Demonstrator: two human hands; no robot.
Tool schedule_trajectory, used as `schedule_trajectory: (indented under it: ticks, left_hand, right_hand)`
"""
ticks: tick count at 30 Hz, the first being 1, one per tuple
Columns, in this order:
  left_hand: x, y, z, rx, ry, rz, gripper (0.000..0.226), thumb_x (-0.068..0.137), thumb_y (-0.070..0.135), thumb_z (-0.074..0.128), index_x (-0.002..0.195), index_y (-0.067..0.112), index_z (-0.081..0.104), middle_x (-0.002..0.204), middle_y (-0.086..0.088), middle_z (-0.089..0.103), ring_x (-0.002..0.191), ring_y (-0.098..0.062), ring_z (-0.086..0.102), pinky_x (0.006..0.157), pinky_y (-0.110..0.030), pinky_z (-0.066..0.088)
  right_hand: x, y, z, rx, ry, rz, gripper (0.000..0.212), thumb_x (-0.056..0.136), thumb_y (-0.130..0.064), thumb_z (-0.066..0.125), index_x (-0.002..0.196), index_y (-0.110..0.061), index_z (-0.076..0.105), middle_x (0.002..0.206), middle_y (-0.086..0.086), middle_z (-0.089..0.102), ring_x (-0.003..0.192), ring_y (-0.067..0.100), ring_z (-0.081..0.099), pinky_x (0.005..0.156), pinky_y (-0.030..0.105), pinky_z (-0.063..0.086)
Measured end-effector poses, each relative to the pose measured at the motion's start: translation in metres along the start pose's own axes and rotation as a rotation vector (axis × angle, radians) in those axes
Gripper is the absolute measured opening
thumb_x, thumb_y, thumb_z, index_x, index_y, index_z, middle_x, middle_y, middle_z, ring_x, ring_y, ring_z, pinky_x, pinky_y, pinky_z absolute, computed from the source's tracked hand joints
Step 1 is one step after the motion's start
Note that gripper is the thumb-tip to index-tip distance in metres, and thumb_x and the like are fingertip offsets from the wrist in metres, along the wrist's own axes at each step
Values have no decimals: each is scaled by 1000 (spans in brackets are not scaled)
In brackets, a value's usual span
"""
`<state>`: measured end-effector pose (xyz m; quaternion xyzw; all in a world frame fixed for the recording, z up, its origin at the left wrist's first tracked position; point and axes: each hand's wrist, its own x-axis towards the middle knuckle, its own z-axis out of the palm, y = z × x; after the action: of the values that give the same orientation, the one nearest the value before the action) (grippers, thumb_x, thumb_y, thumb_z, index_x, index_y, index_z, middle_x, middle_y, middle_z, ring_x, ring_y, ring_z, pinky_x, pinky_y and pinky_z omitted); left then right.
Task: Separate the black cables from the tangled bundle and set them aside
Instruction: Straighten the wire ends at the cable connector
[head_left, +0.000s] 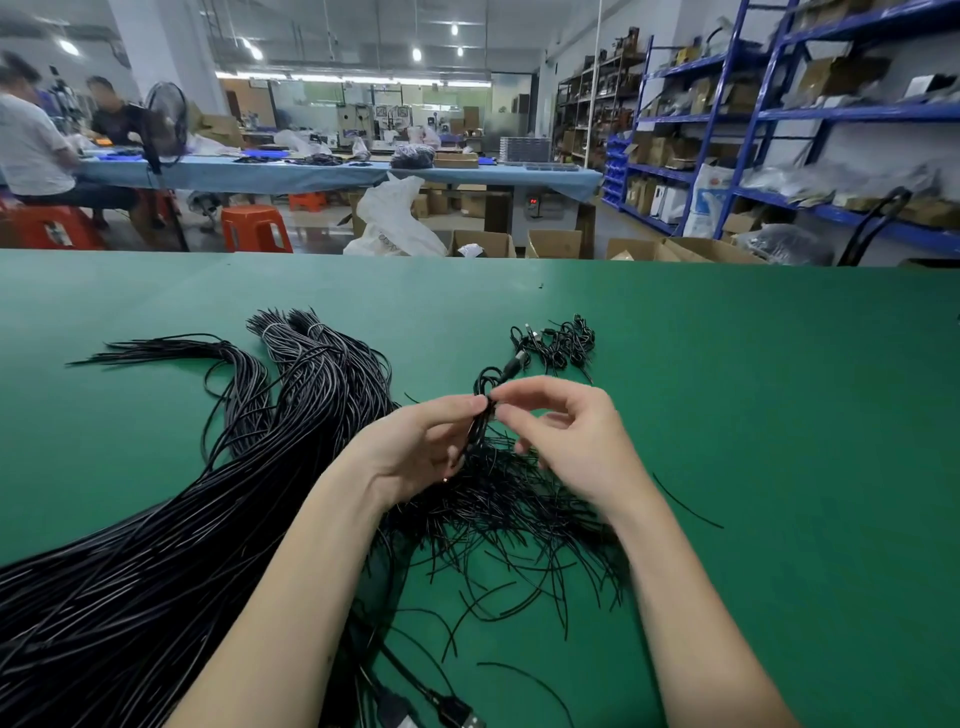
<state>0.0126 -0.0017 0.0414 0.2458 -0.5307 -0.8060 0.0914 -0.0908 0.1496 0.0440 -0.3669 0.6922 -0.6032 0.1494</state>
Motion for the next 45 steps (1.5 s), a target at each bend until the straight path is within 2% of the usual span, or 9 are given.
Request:
schedule_trajectory:
  ticks: [7,11,15,18,25,30,34,38,45]
  left_hand:
    - [-2,-1,-3,-136,-128,-156,36,59,16,85,92,10,74,75,0,66,59,-8,54,49,-17,48]
    - [-2,-2,-3,-135,-166,-170,15,66,14,81,80,10,79,74,-1,67,57,-9,60,52,-18,50]
    - [-3,-3,-1,-90,-181,-145,13,69,15,78,82,15,79,73,2,69,56,-8,61,53,-20,54]
    - [-1,-5,5,-82,-175,-26,24,69,15,78,93,15,75,75,2,67,57,-7,56,55,-18,51]
    - [1,-5,6,187,-69,395,34,60,20,87,91,13,75,83,-5,71,69,-9,62,69,-19,50]
    - [4,-7,4,184,-33,409,26,59,21,87,83,17,77,78,-1,72,64,-6,62,64,-15,50]
    - [8,-12,2,83,28,289,34,64,19,86,95,9,73,81,-1,71,64,-7,62,67,-19,53]
    - [9,-13,1,28,39,264,38,63,17,86,97,9,71,76,3,71,62,-6,65,68,-21,55]
    - [10,-11,1,-30,71,294,36,60,15,87,93,8,73,83,-2,75,71,-9,69,67,-19,56]
  right_hand:
    - [-2,-2,-21,-48,-144,-97,17,79,-24,88,92,-34,83,78,3,78,66,18,68,61,31,52]
    - [-3,0,-20,-28,-155,-142,15,74,-27,90,87,-29,83,83,-1,79,64,15,68,61,25,51]
    - [-5,2,-14,44,-83,-164,24,67,-46,89,80,-26,82,74,4,76,60,16,66,53,27,50]
    - [-3,8,-5,149,18,-159,10,78,-30,88,75,-24,81,67,1,73,59,12,66,52,24,52]
    - [2,23,18,734,27,298,24,70,-27,79,83,-7,74,68,-1,64,53,2,54,45,13,44]
    - [3,21,24,1060,3,626,16,71,-18,82,79,-9,71,63,-2,63,43,2,52,37,10,40]
    - [2,22,22,395,168,312,6,91,-24,77,92,-18,75,81,-4,75,52,3,61,45,17,45]
    - [2,25,11,-206,264,-120,5,86,-33,80,82,-32,79,72,-15,73,57,10,61,57,18,49]
    - [3,28,21,7,248,34,9,89,-29,78,80,-28,81,68,-10,75,59,3,68,52,17,51]
